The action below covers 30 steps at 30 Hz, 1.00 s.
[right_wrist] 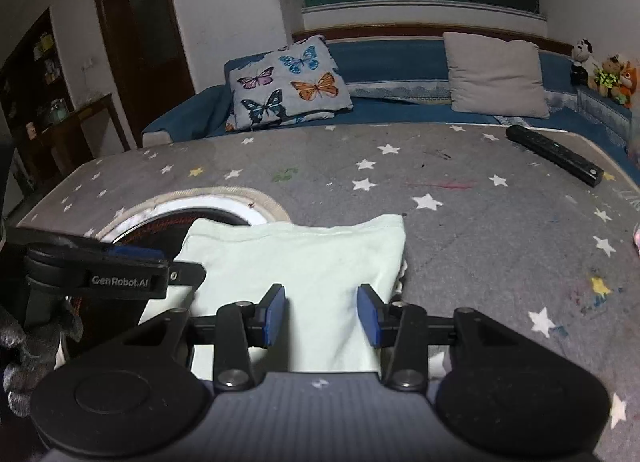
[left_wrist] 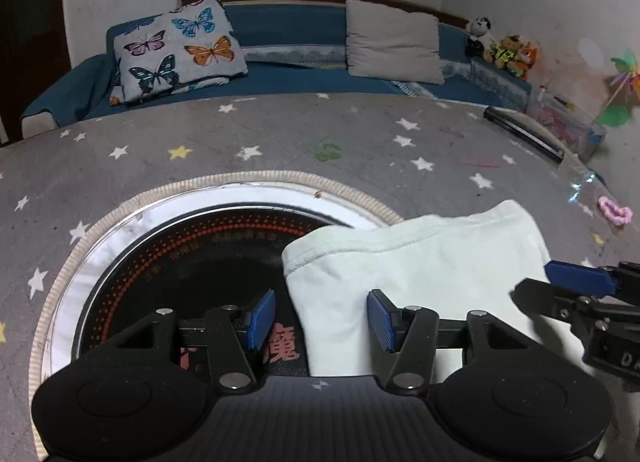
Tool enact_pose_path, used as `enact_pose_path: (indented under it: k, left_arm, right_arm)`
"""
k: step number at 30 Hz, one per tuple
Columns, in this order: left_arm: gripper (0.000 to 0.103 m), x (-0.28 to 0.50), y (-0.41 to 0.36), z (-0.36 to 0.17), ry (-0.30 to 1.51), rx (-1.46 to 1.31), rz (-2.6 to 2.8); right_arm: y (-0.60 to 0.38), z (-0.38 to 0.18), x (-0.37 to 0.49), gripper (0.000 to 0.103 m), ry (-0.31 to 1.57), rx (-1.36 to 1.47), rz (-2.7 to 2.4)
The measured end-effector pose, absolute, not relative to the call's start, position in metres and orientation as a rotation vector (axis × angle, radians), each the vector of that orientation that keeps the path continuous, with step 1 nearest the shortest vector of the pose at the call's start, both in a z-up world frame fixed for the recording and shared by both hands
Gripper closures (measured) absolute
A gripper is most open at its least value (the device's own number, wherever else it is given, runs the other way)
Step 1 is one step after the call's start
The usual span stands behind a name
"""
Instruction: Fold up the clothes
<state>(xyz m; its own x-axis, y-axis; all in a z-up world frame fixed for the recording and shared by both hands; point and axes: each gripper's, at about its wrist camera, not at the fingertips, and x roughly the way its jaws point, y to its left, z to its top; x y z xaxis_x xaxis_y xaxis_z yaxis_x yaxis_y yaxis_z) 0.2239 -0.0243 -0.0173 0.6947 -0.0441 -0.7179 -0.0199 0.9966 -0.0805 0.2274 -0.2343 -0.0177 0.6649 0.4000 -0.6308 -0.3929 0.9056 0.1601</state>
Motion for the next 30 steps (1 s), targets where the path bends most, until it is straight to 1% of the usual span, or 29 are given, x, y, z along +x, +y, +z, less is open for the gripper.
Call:
enact_pose_path:
  k: [5, 13, 23, 25, 27, 30]
  left_arm:
    - [0.048, 0.231, -0.022, -0.013, 0.79, -0.099, -0.008]
    - [0.046, 0.247, -0.017, -0.021, 0.817, -0.118, 0.015]
    - [0.045, 0.249, -0.015, -0.023, 0.822, -0.128, 0.029]
    - [0.043, 0.244, -0.015, -0.02, 0.817, -0.132, 0.024]
    - [0.041, 0.237, -0.015, -0.018, 0.814, -0.138, 0.014]
    - [0.038, 0.224, -0.018, -0.015, 0.809, -0.138, -0.01]
  right_arm:
    - [-0.231, -0.011, 0.232, 0.062, 0.684, 0.013, 0.441]
    - [-0.228, -0.028, 0.253, 0.062, 0.727, 0.011, 0.419]
    - [-0.233, -0.027, 0.252, 0.062, 0.721, 0.024, 0.424]
    - [-0.236, -0.024, 0.249, 0.061, 0.714, 0.04, 0.428]
    - [-0.24, -0.02, 0.245, 0.055, 0.712, 0.056, 0.426]
    - [-0.249, -0.016, 0.237, 0.052, 0.72, 0.089, 0.431]
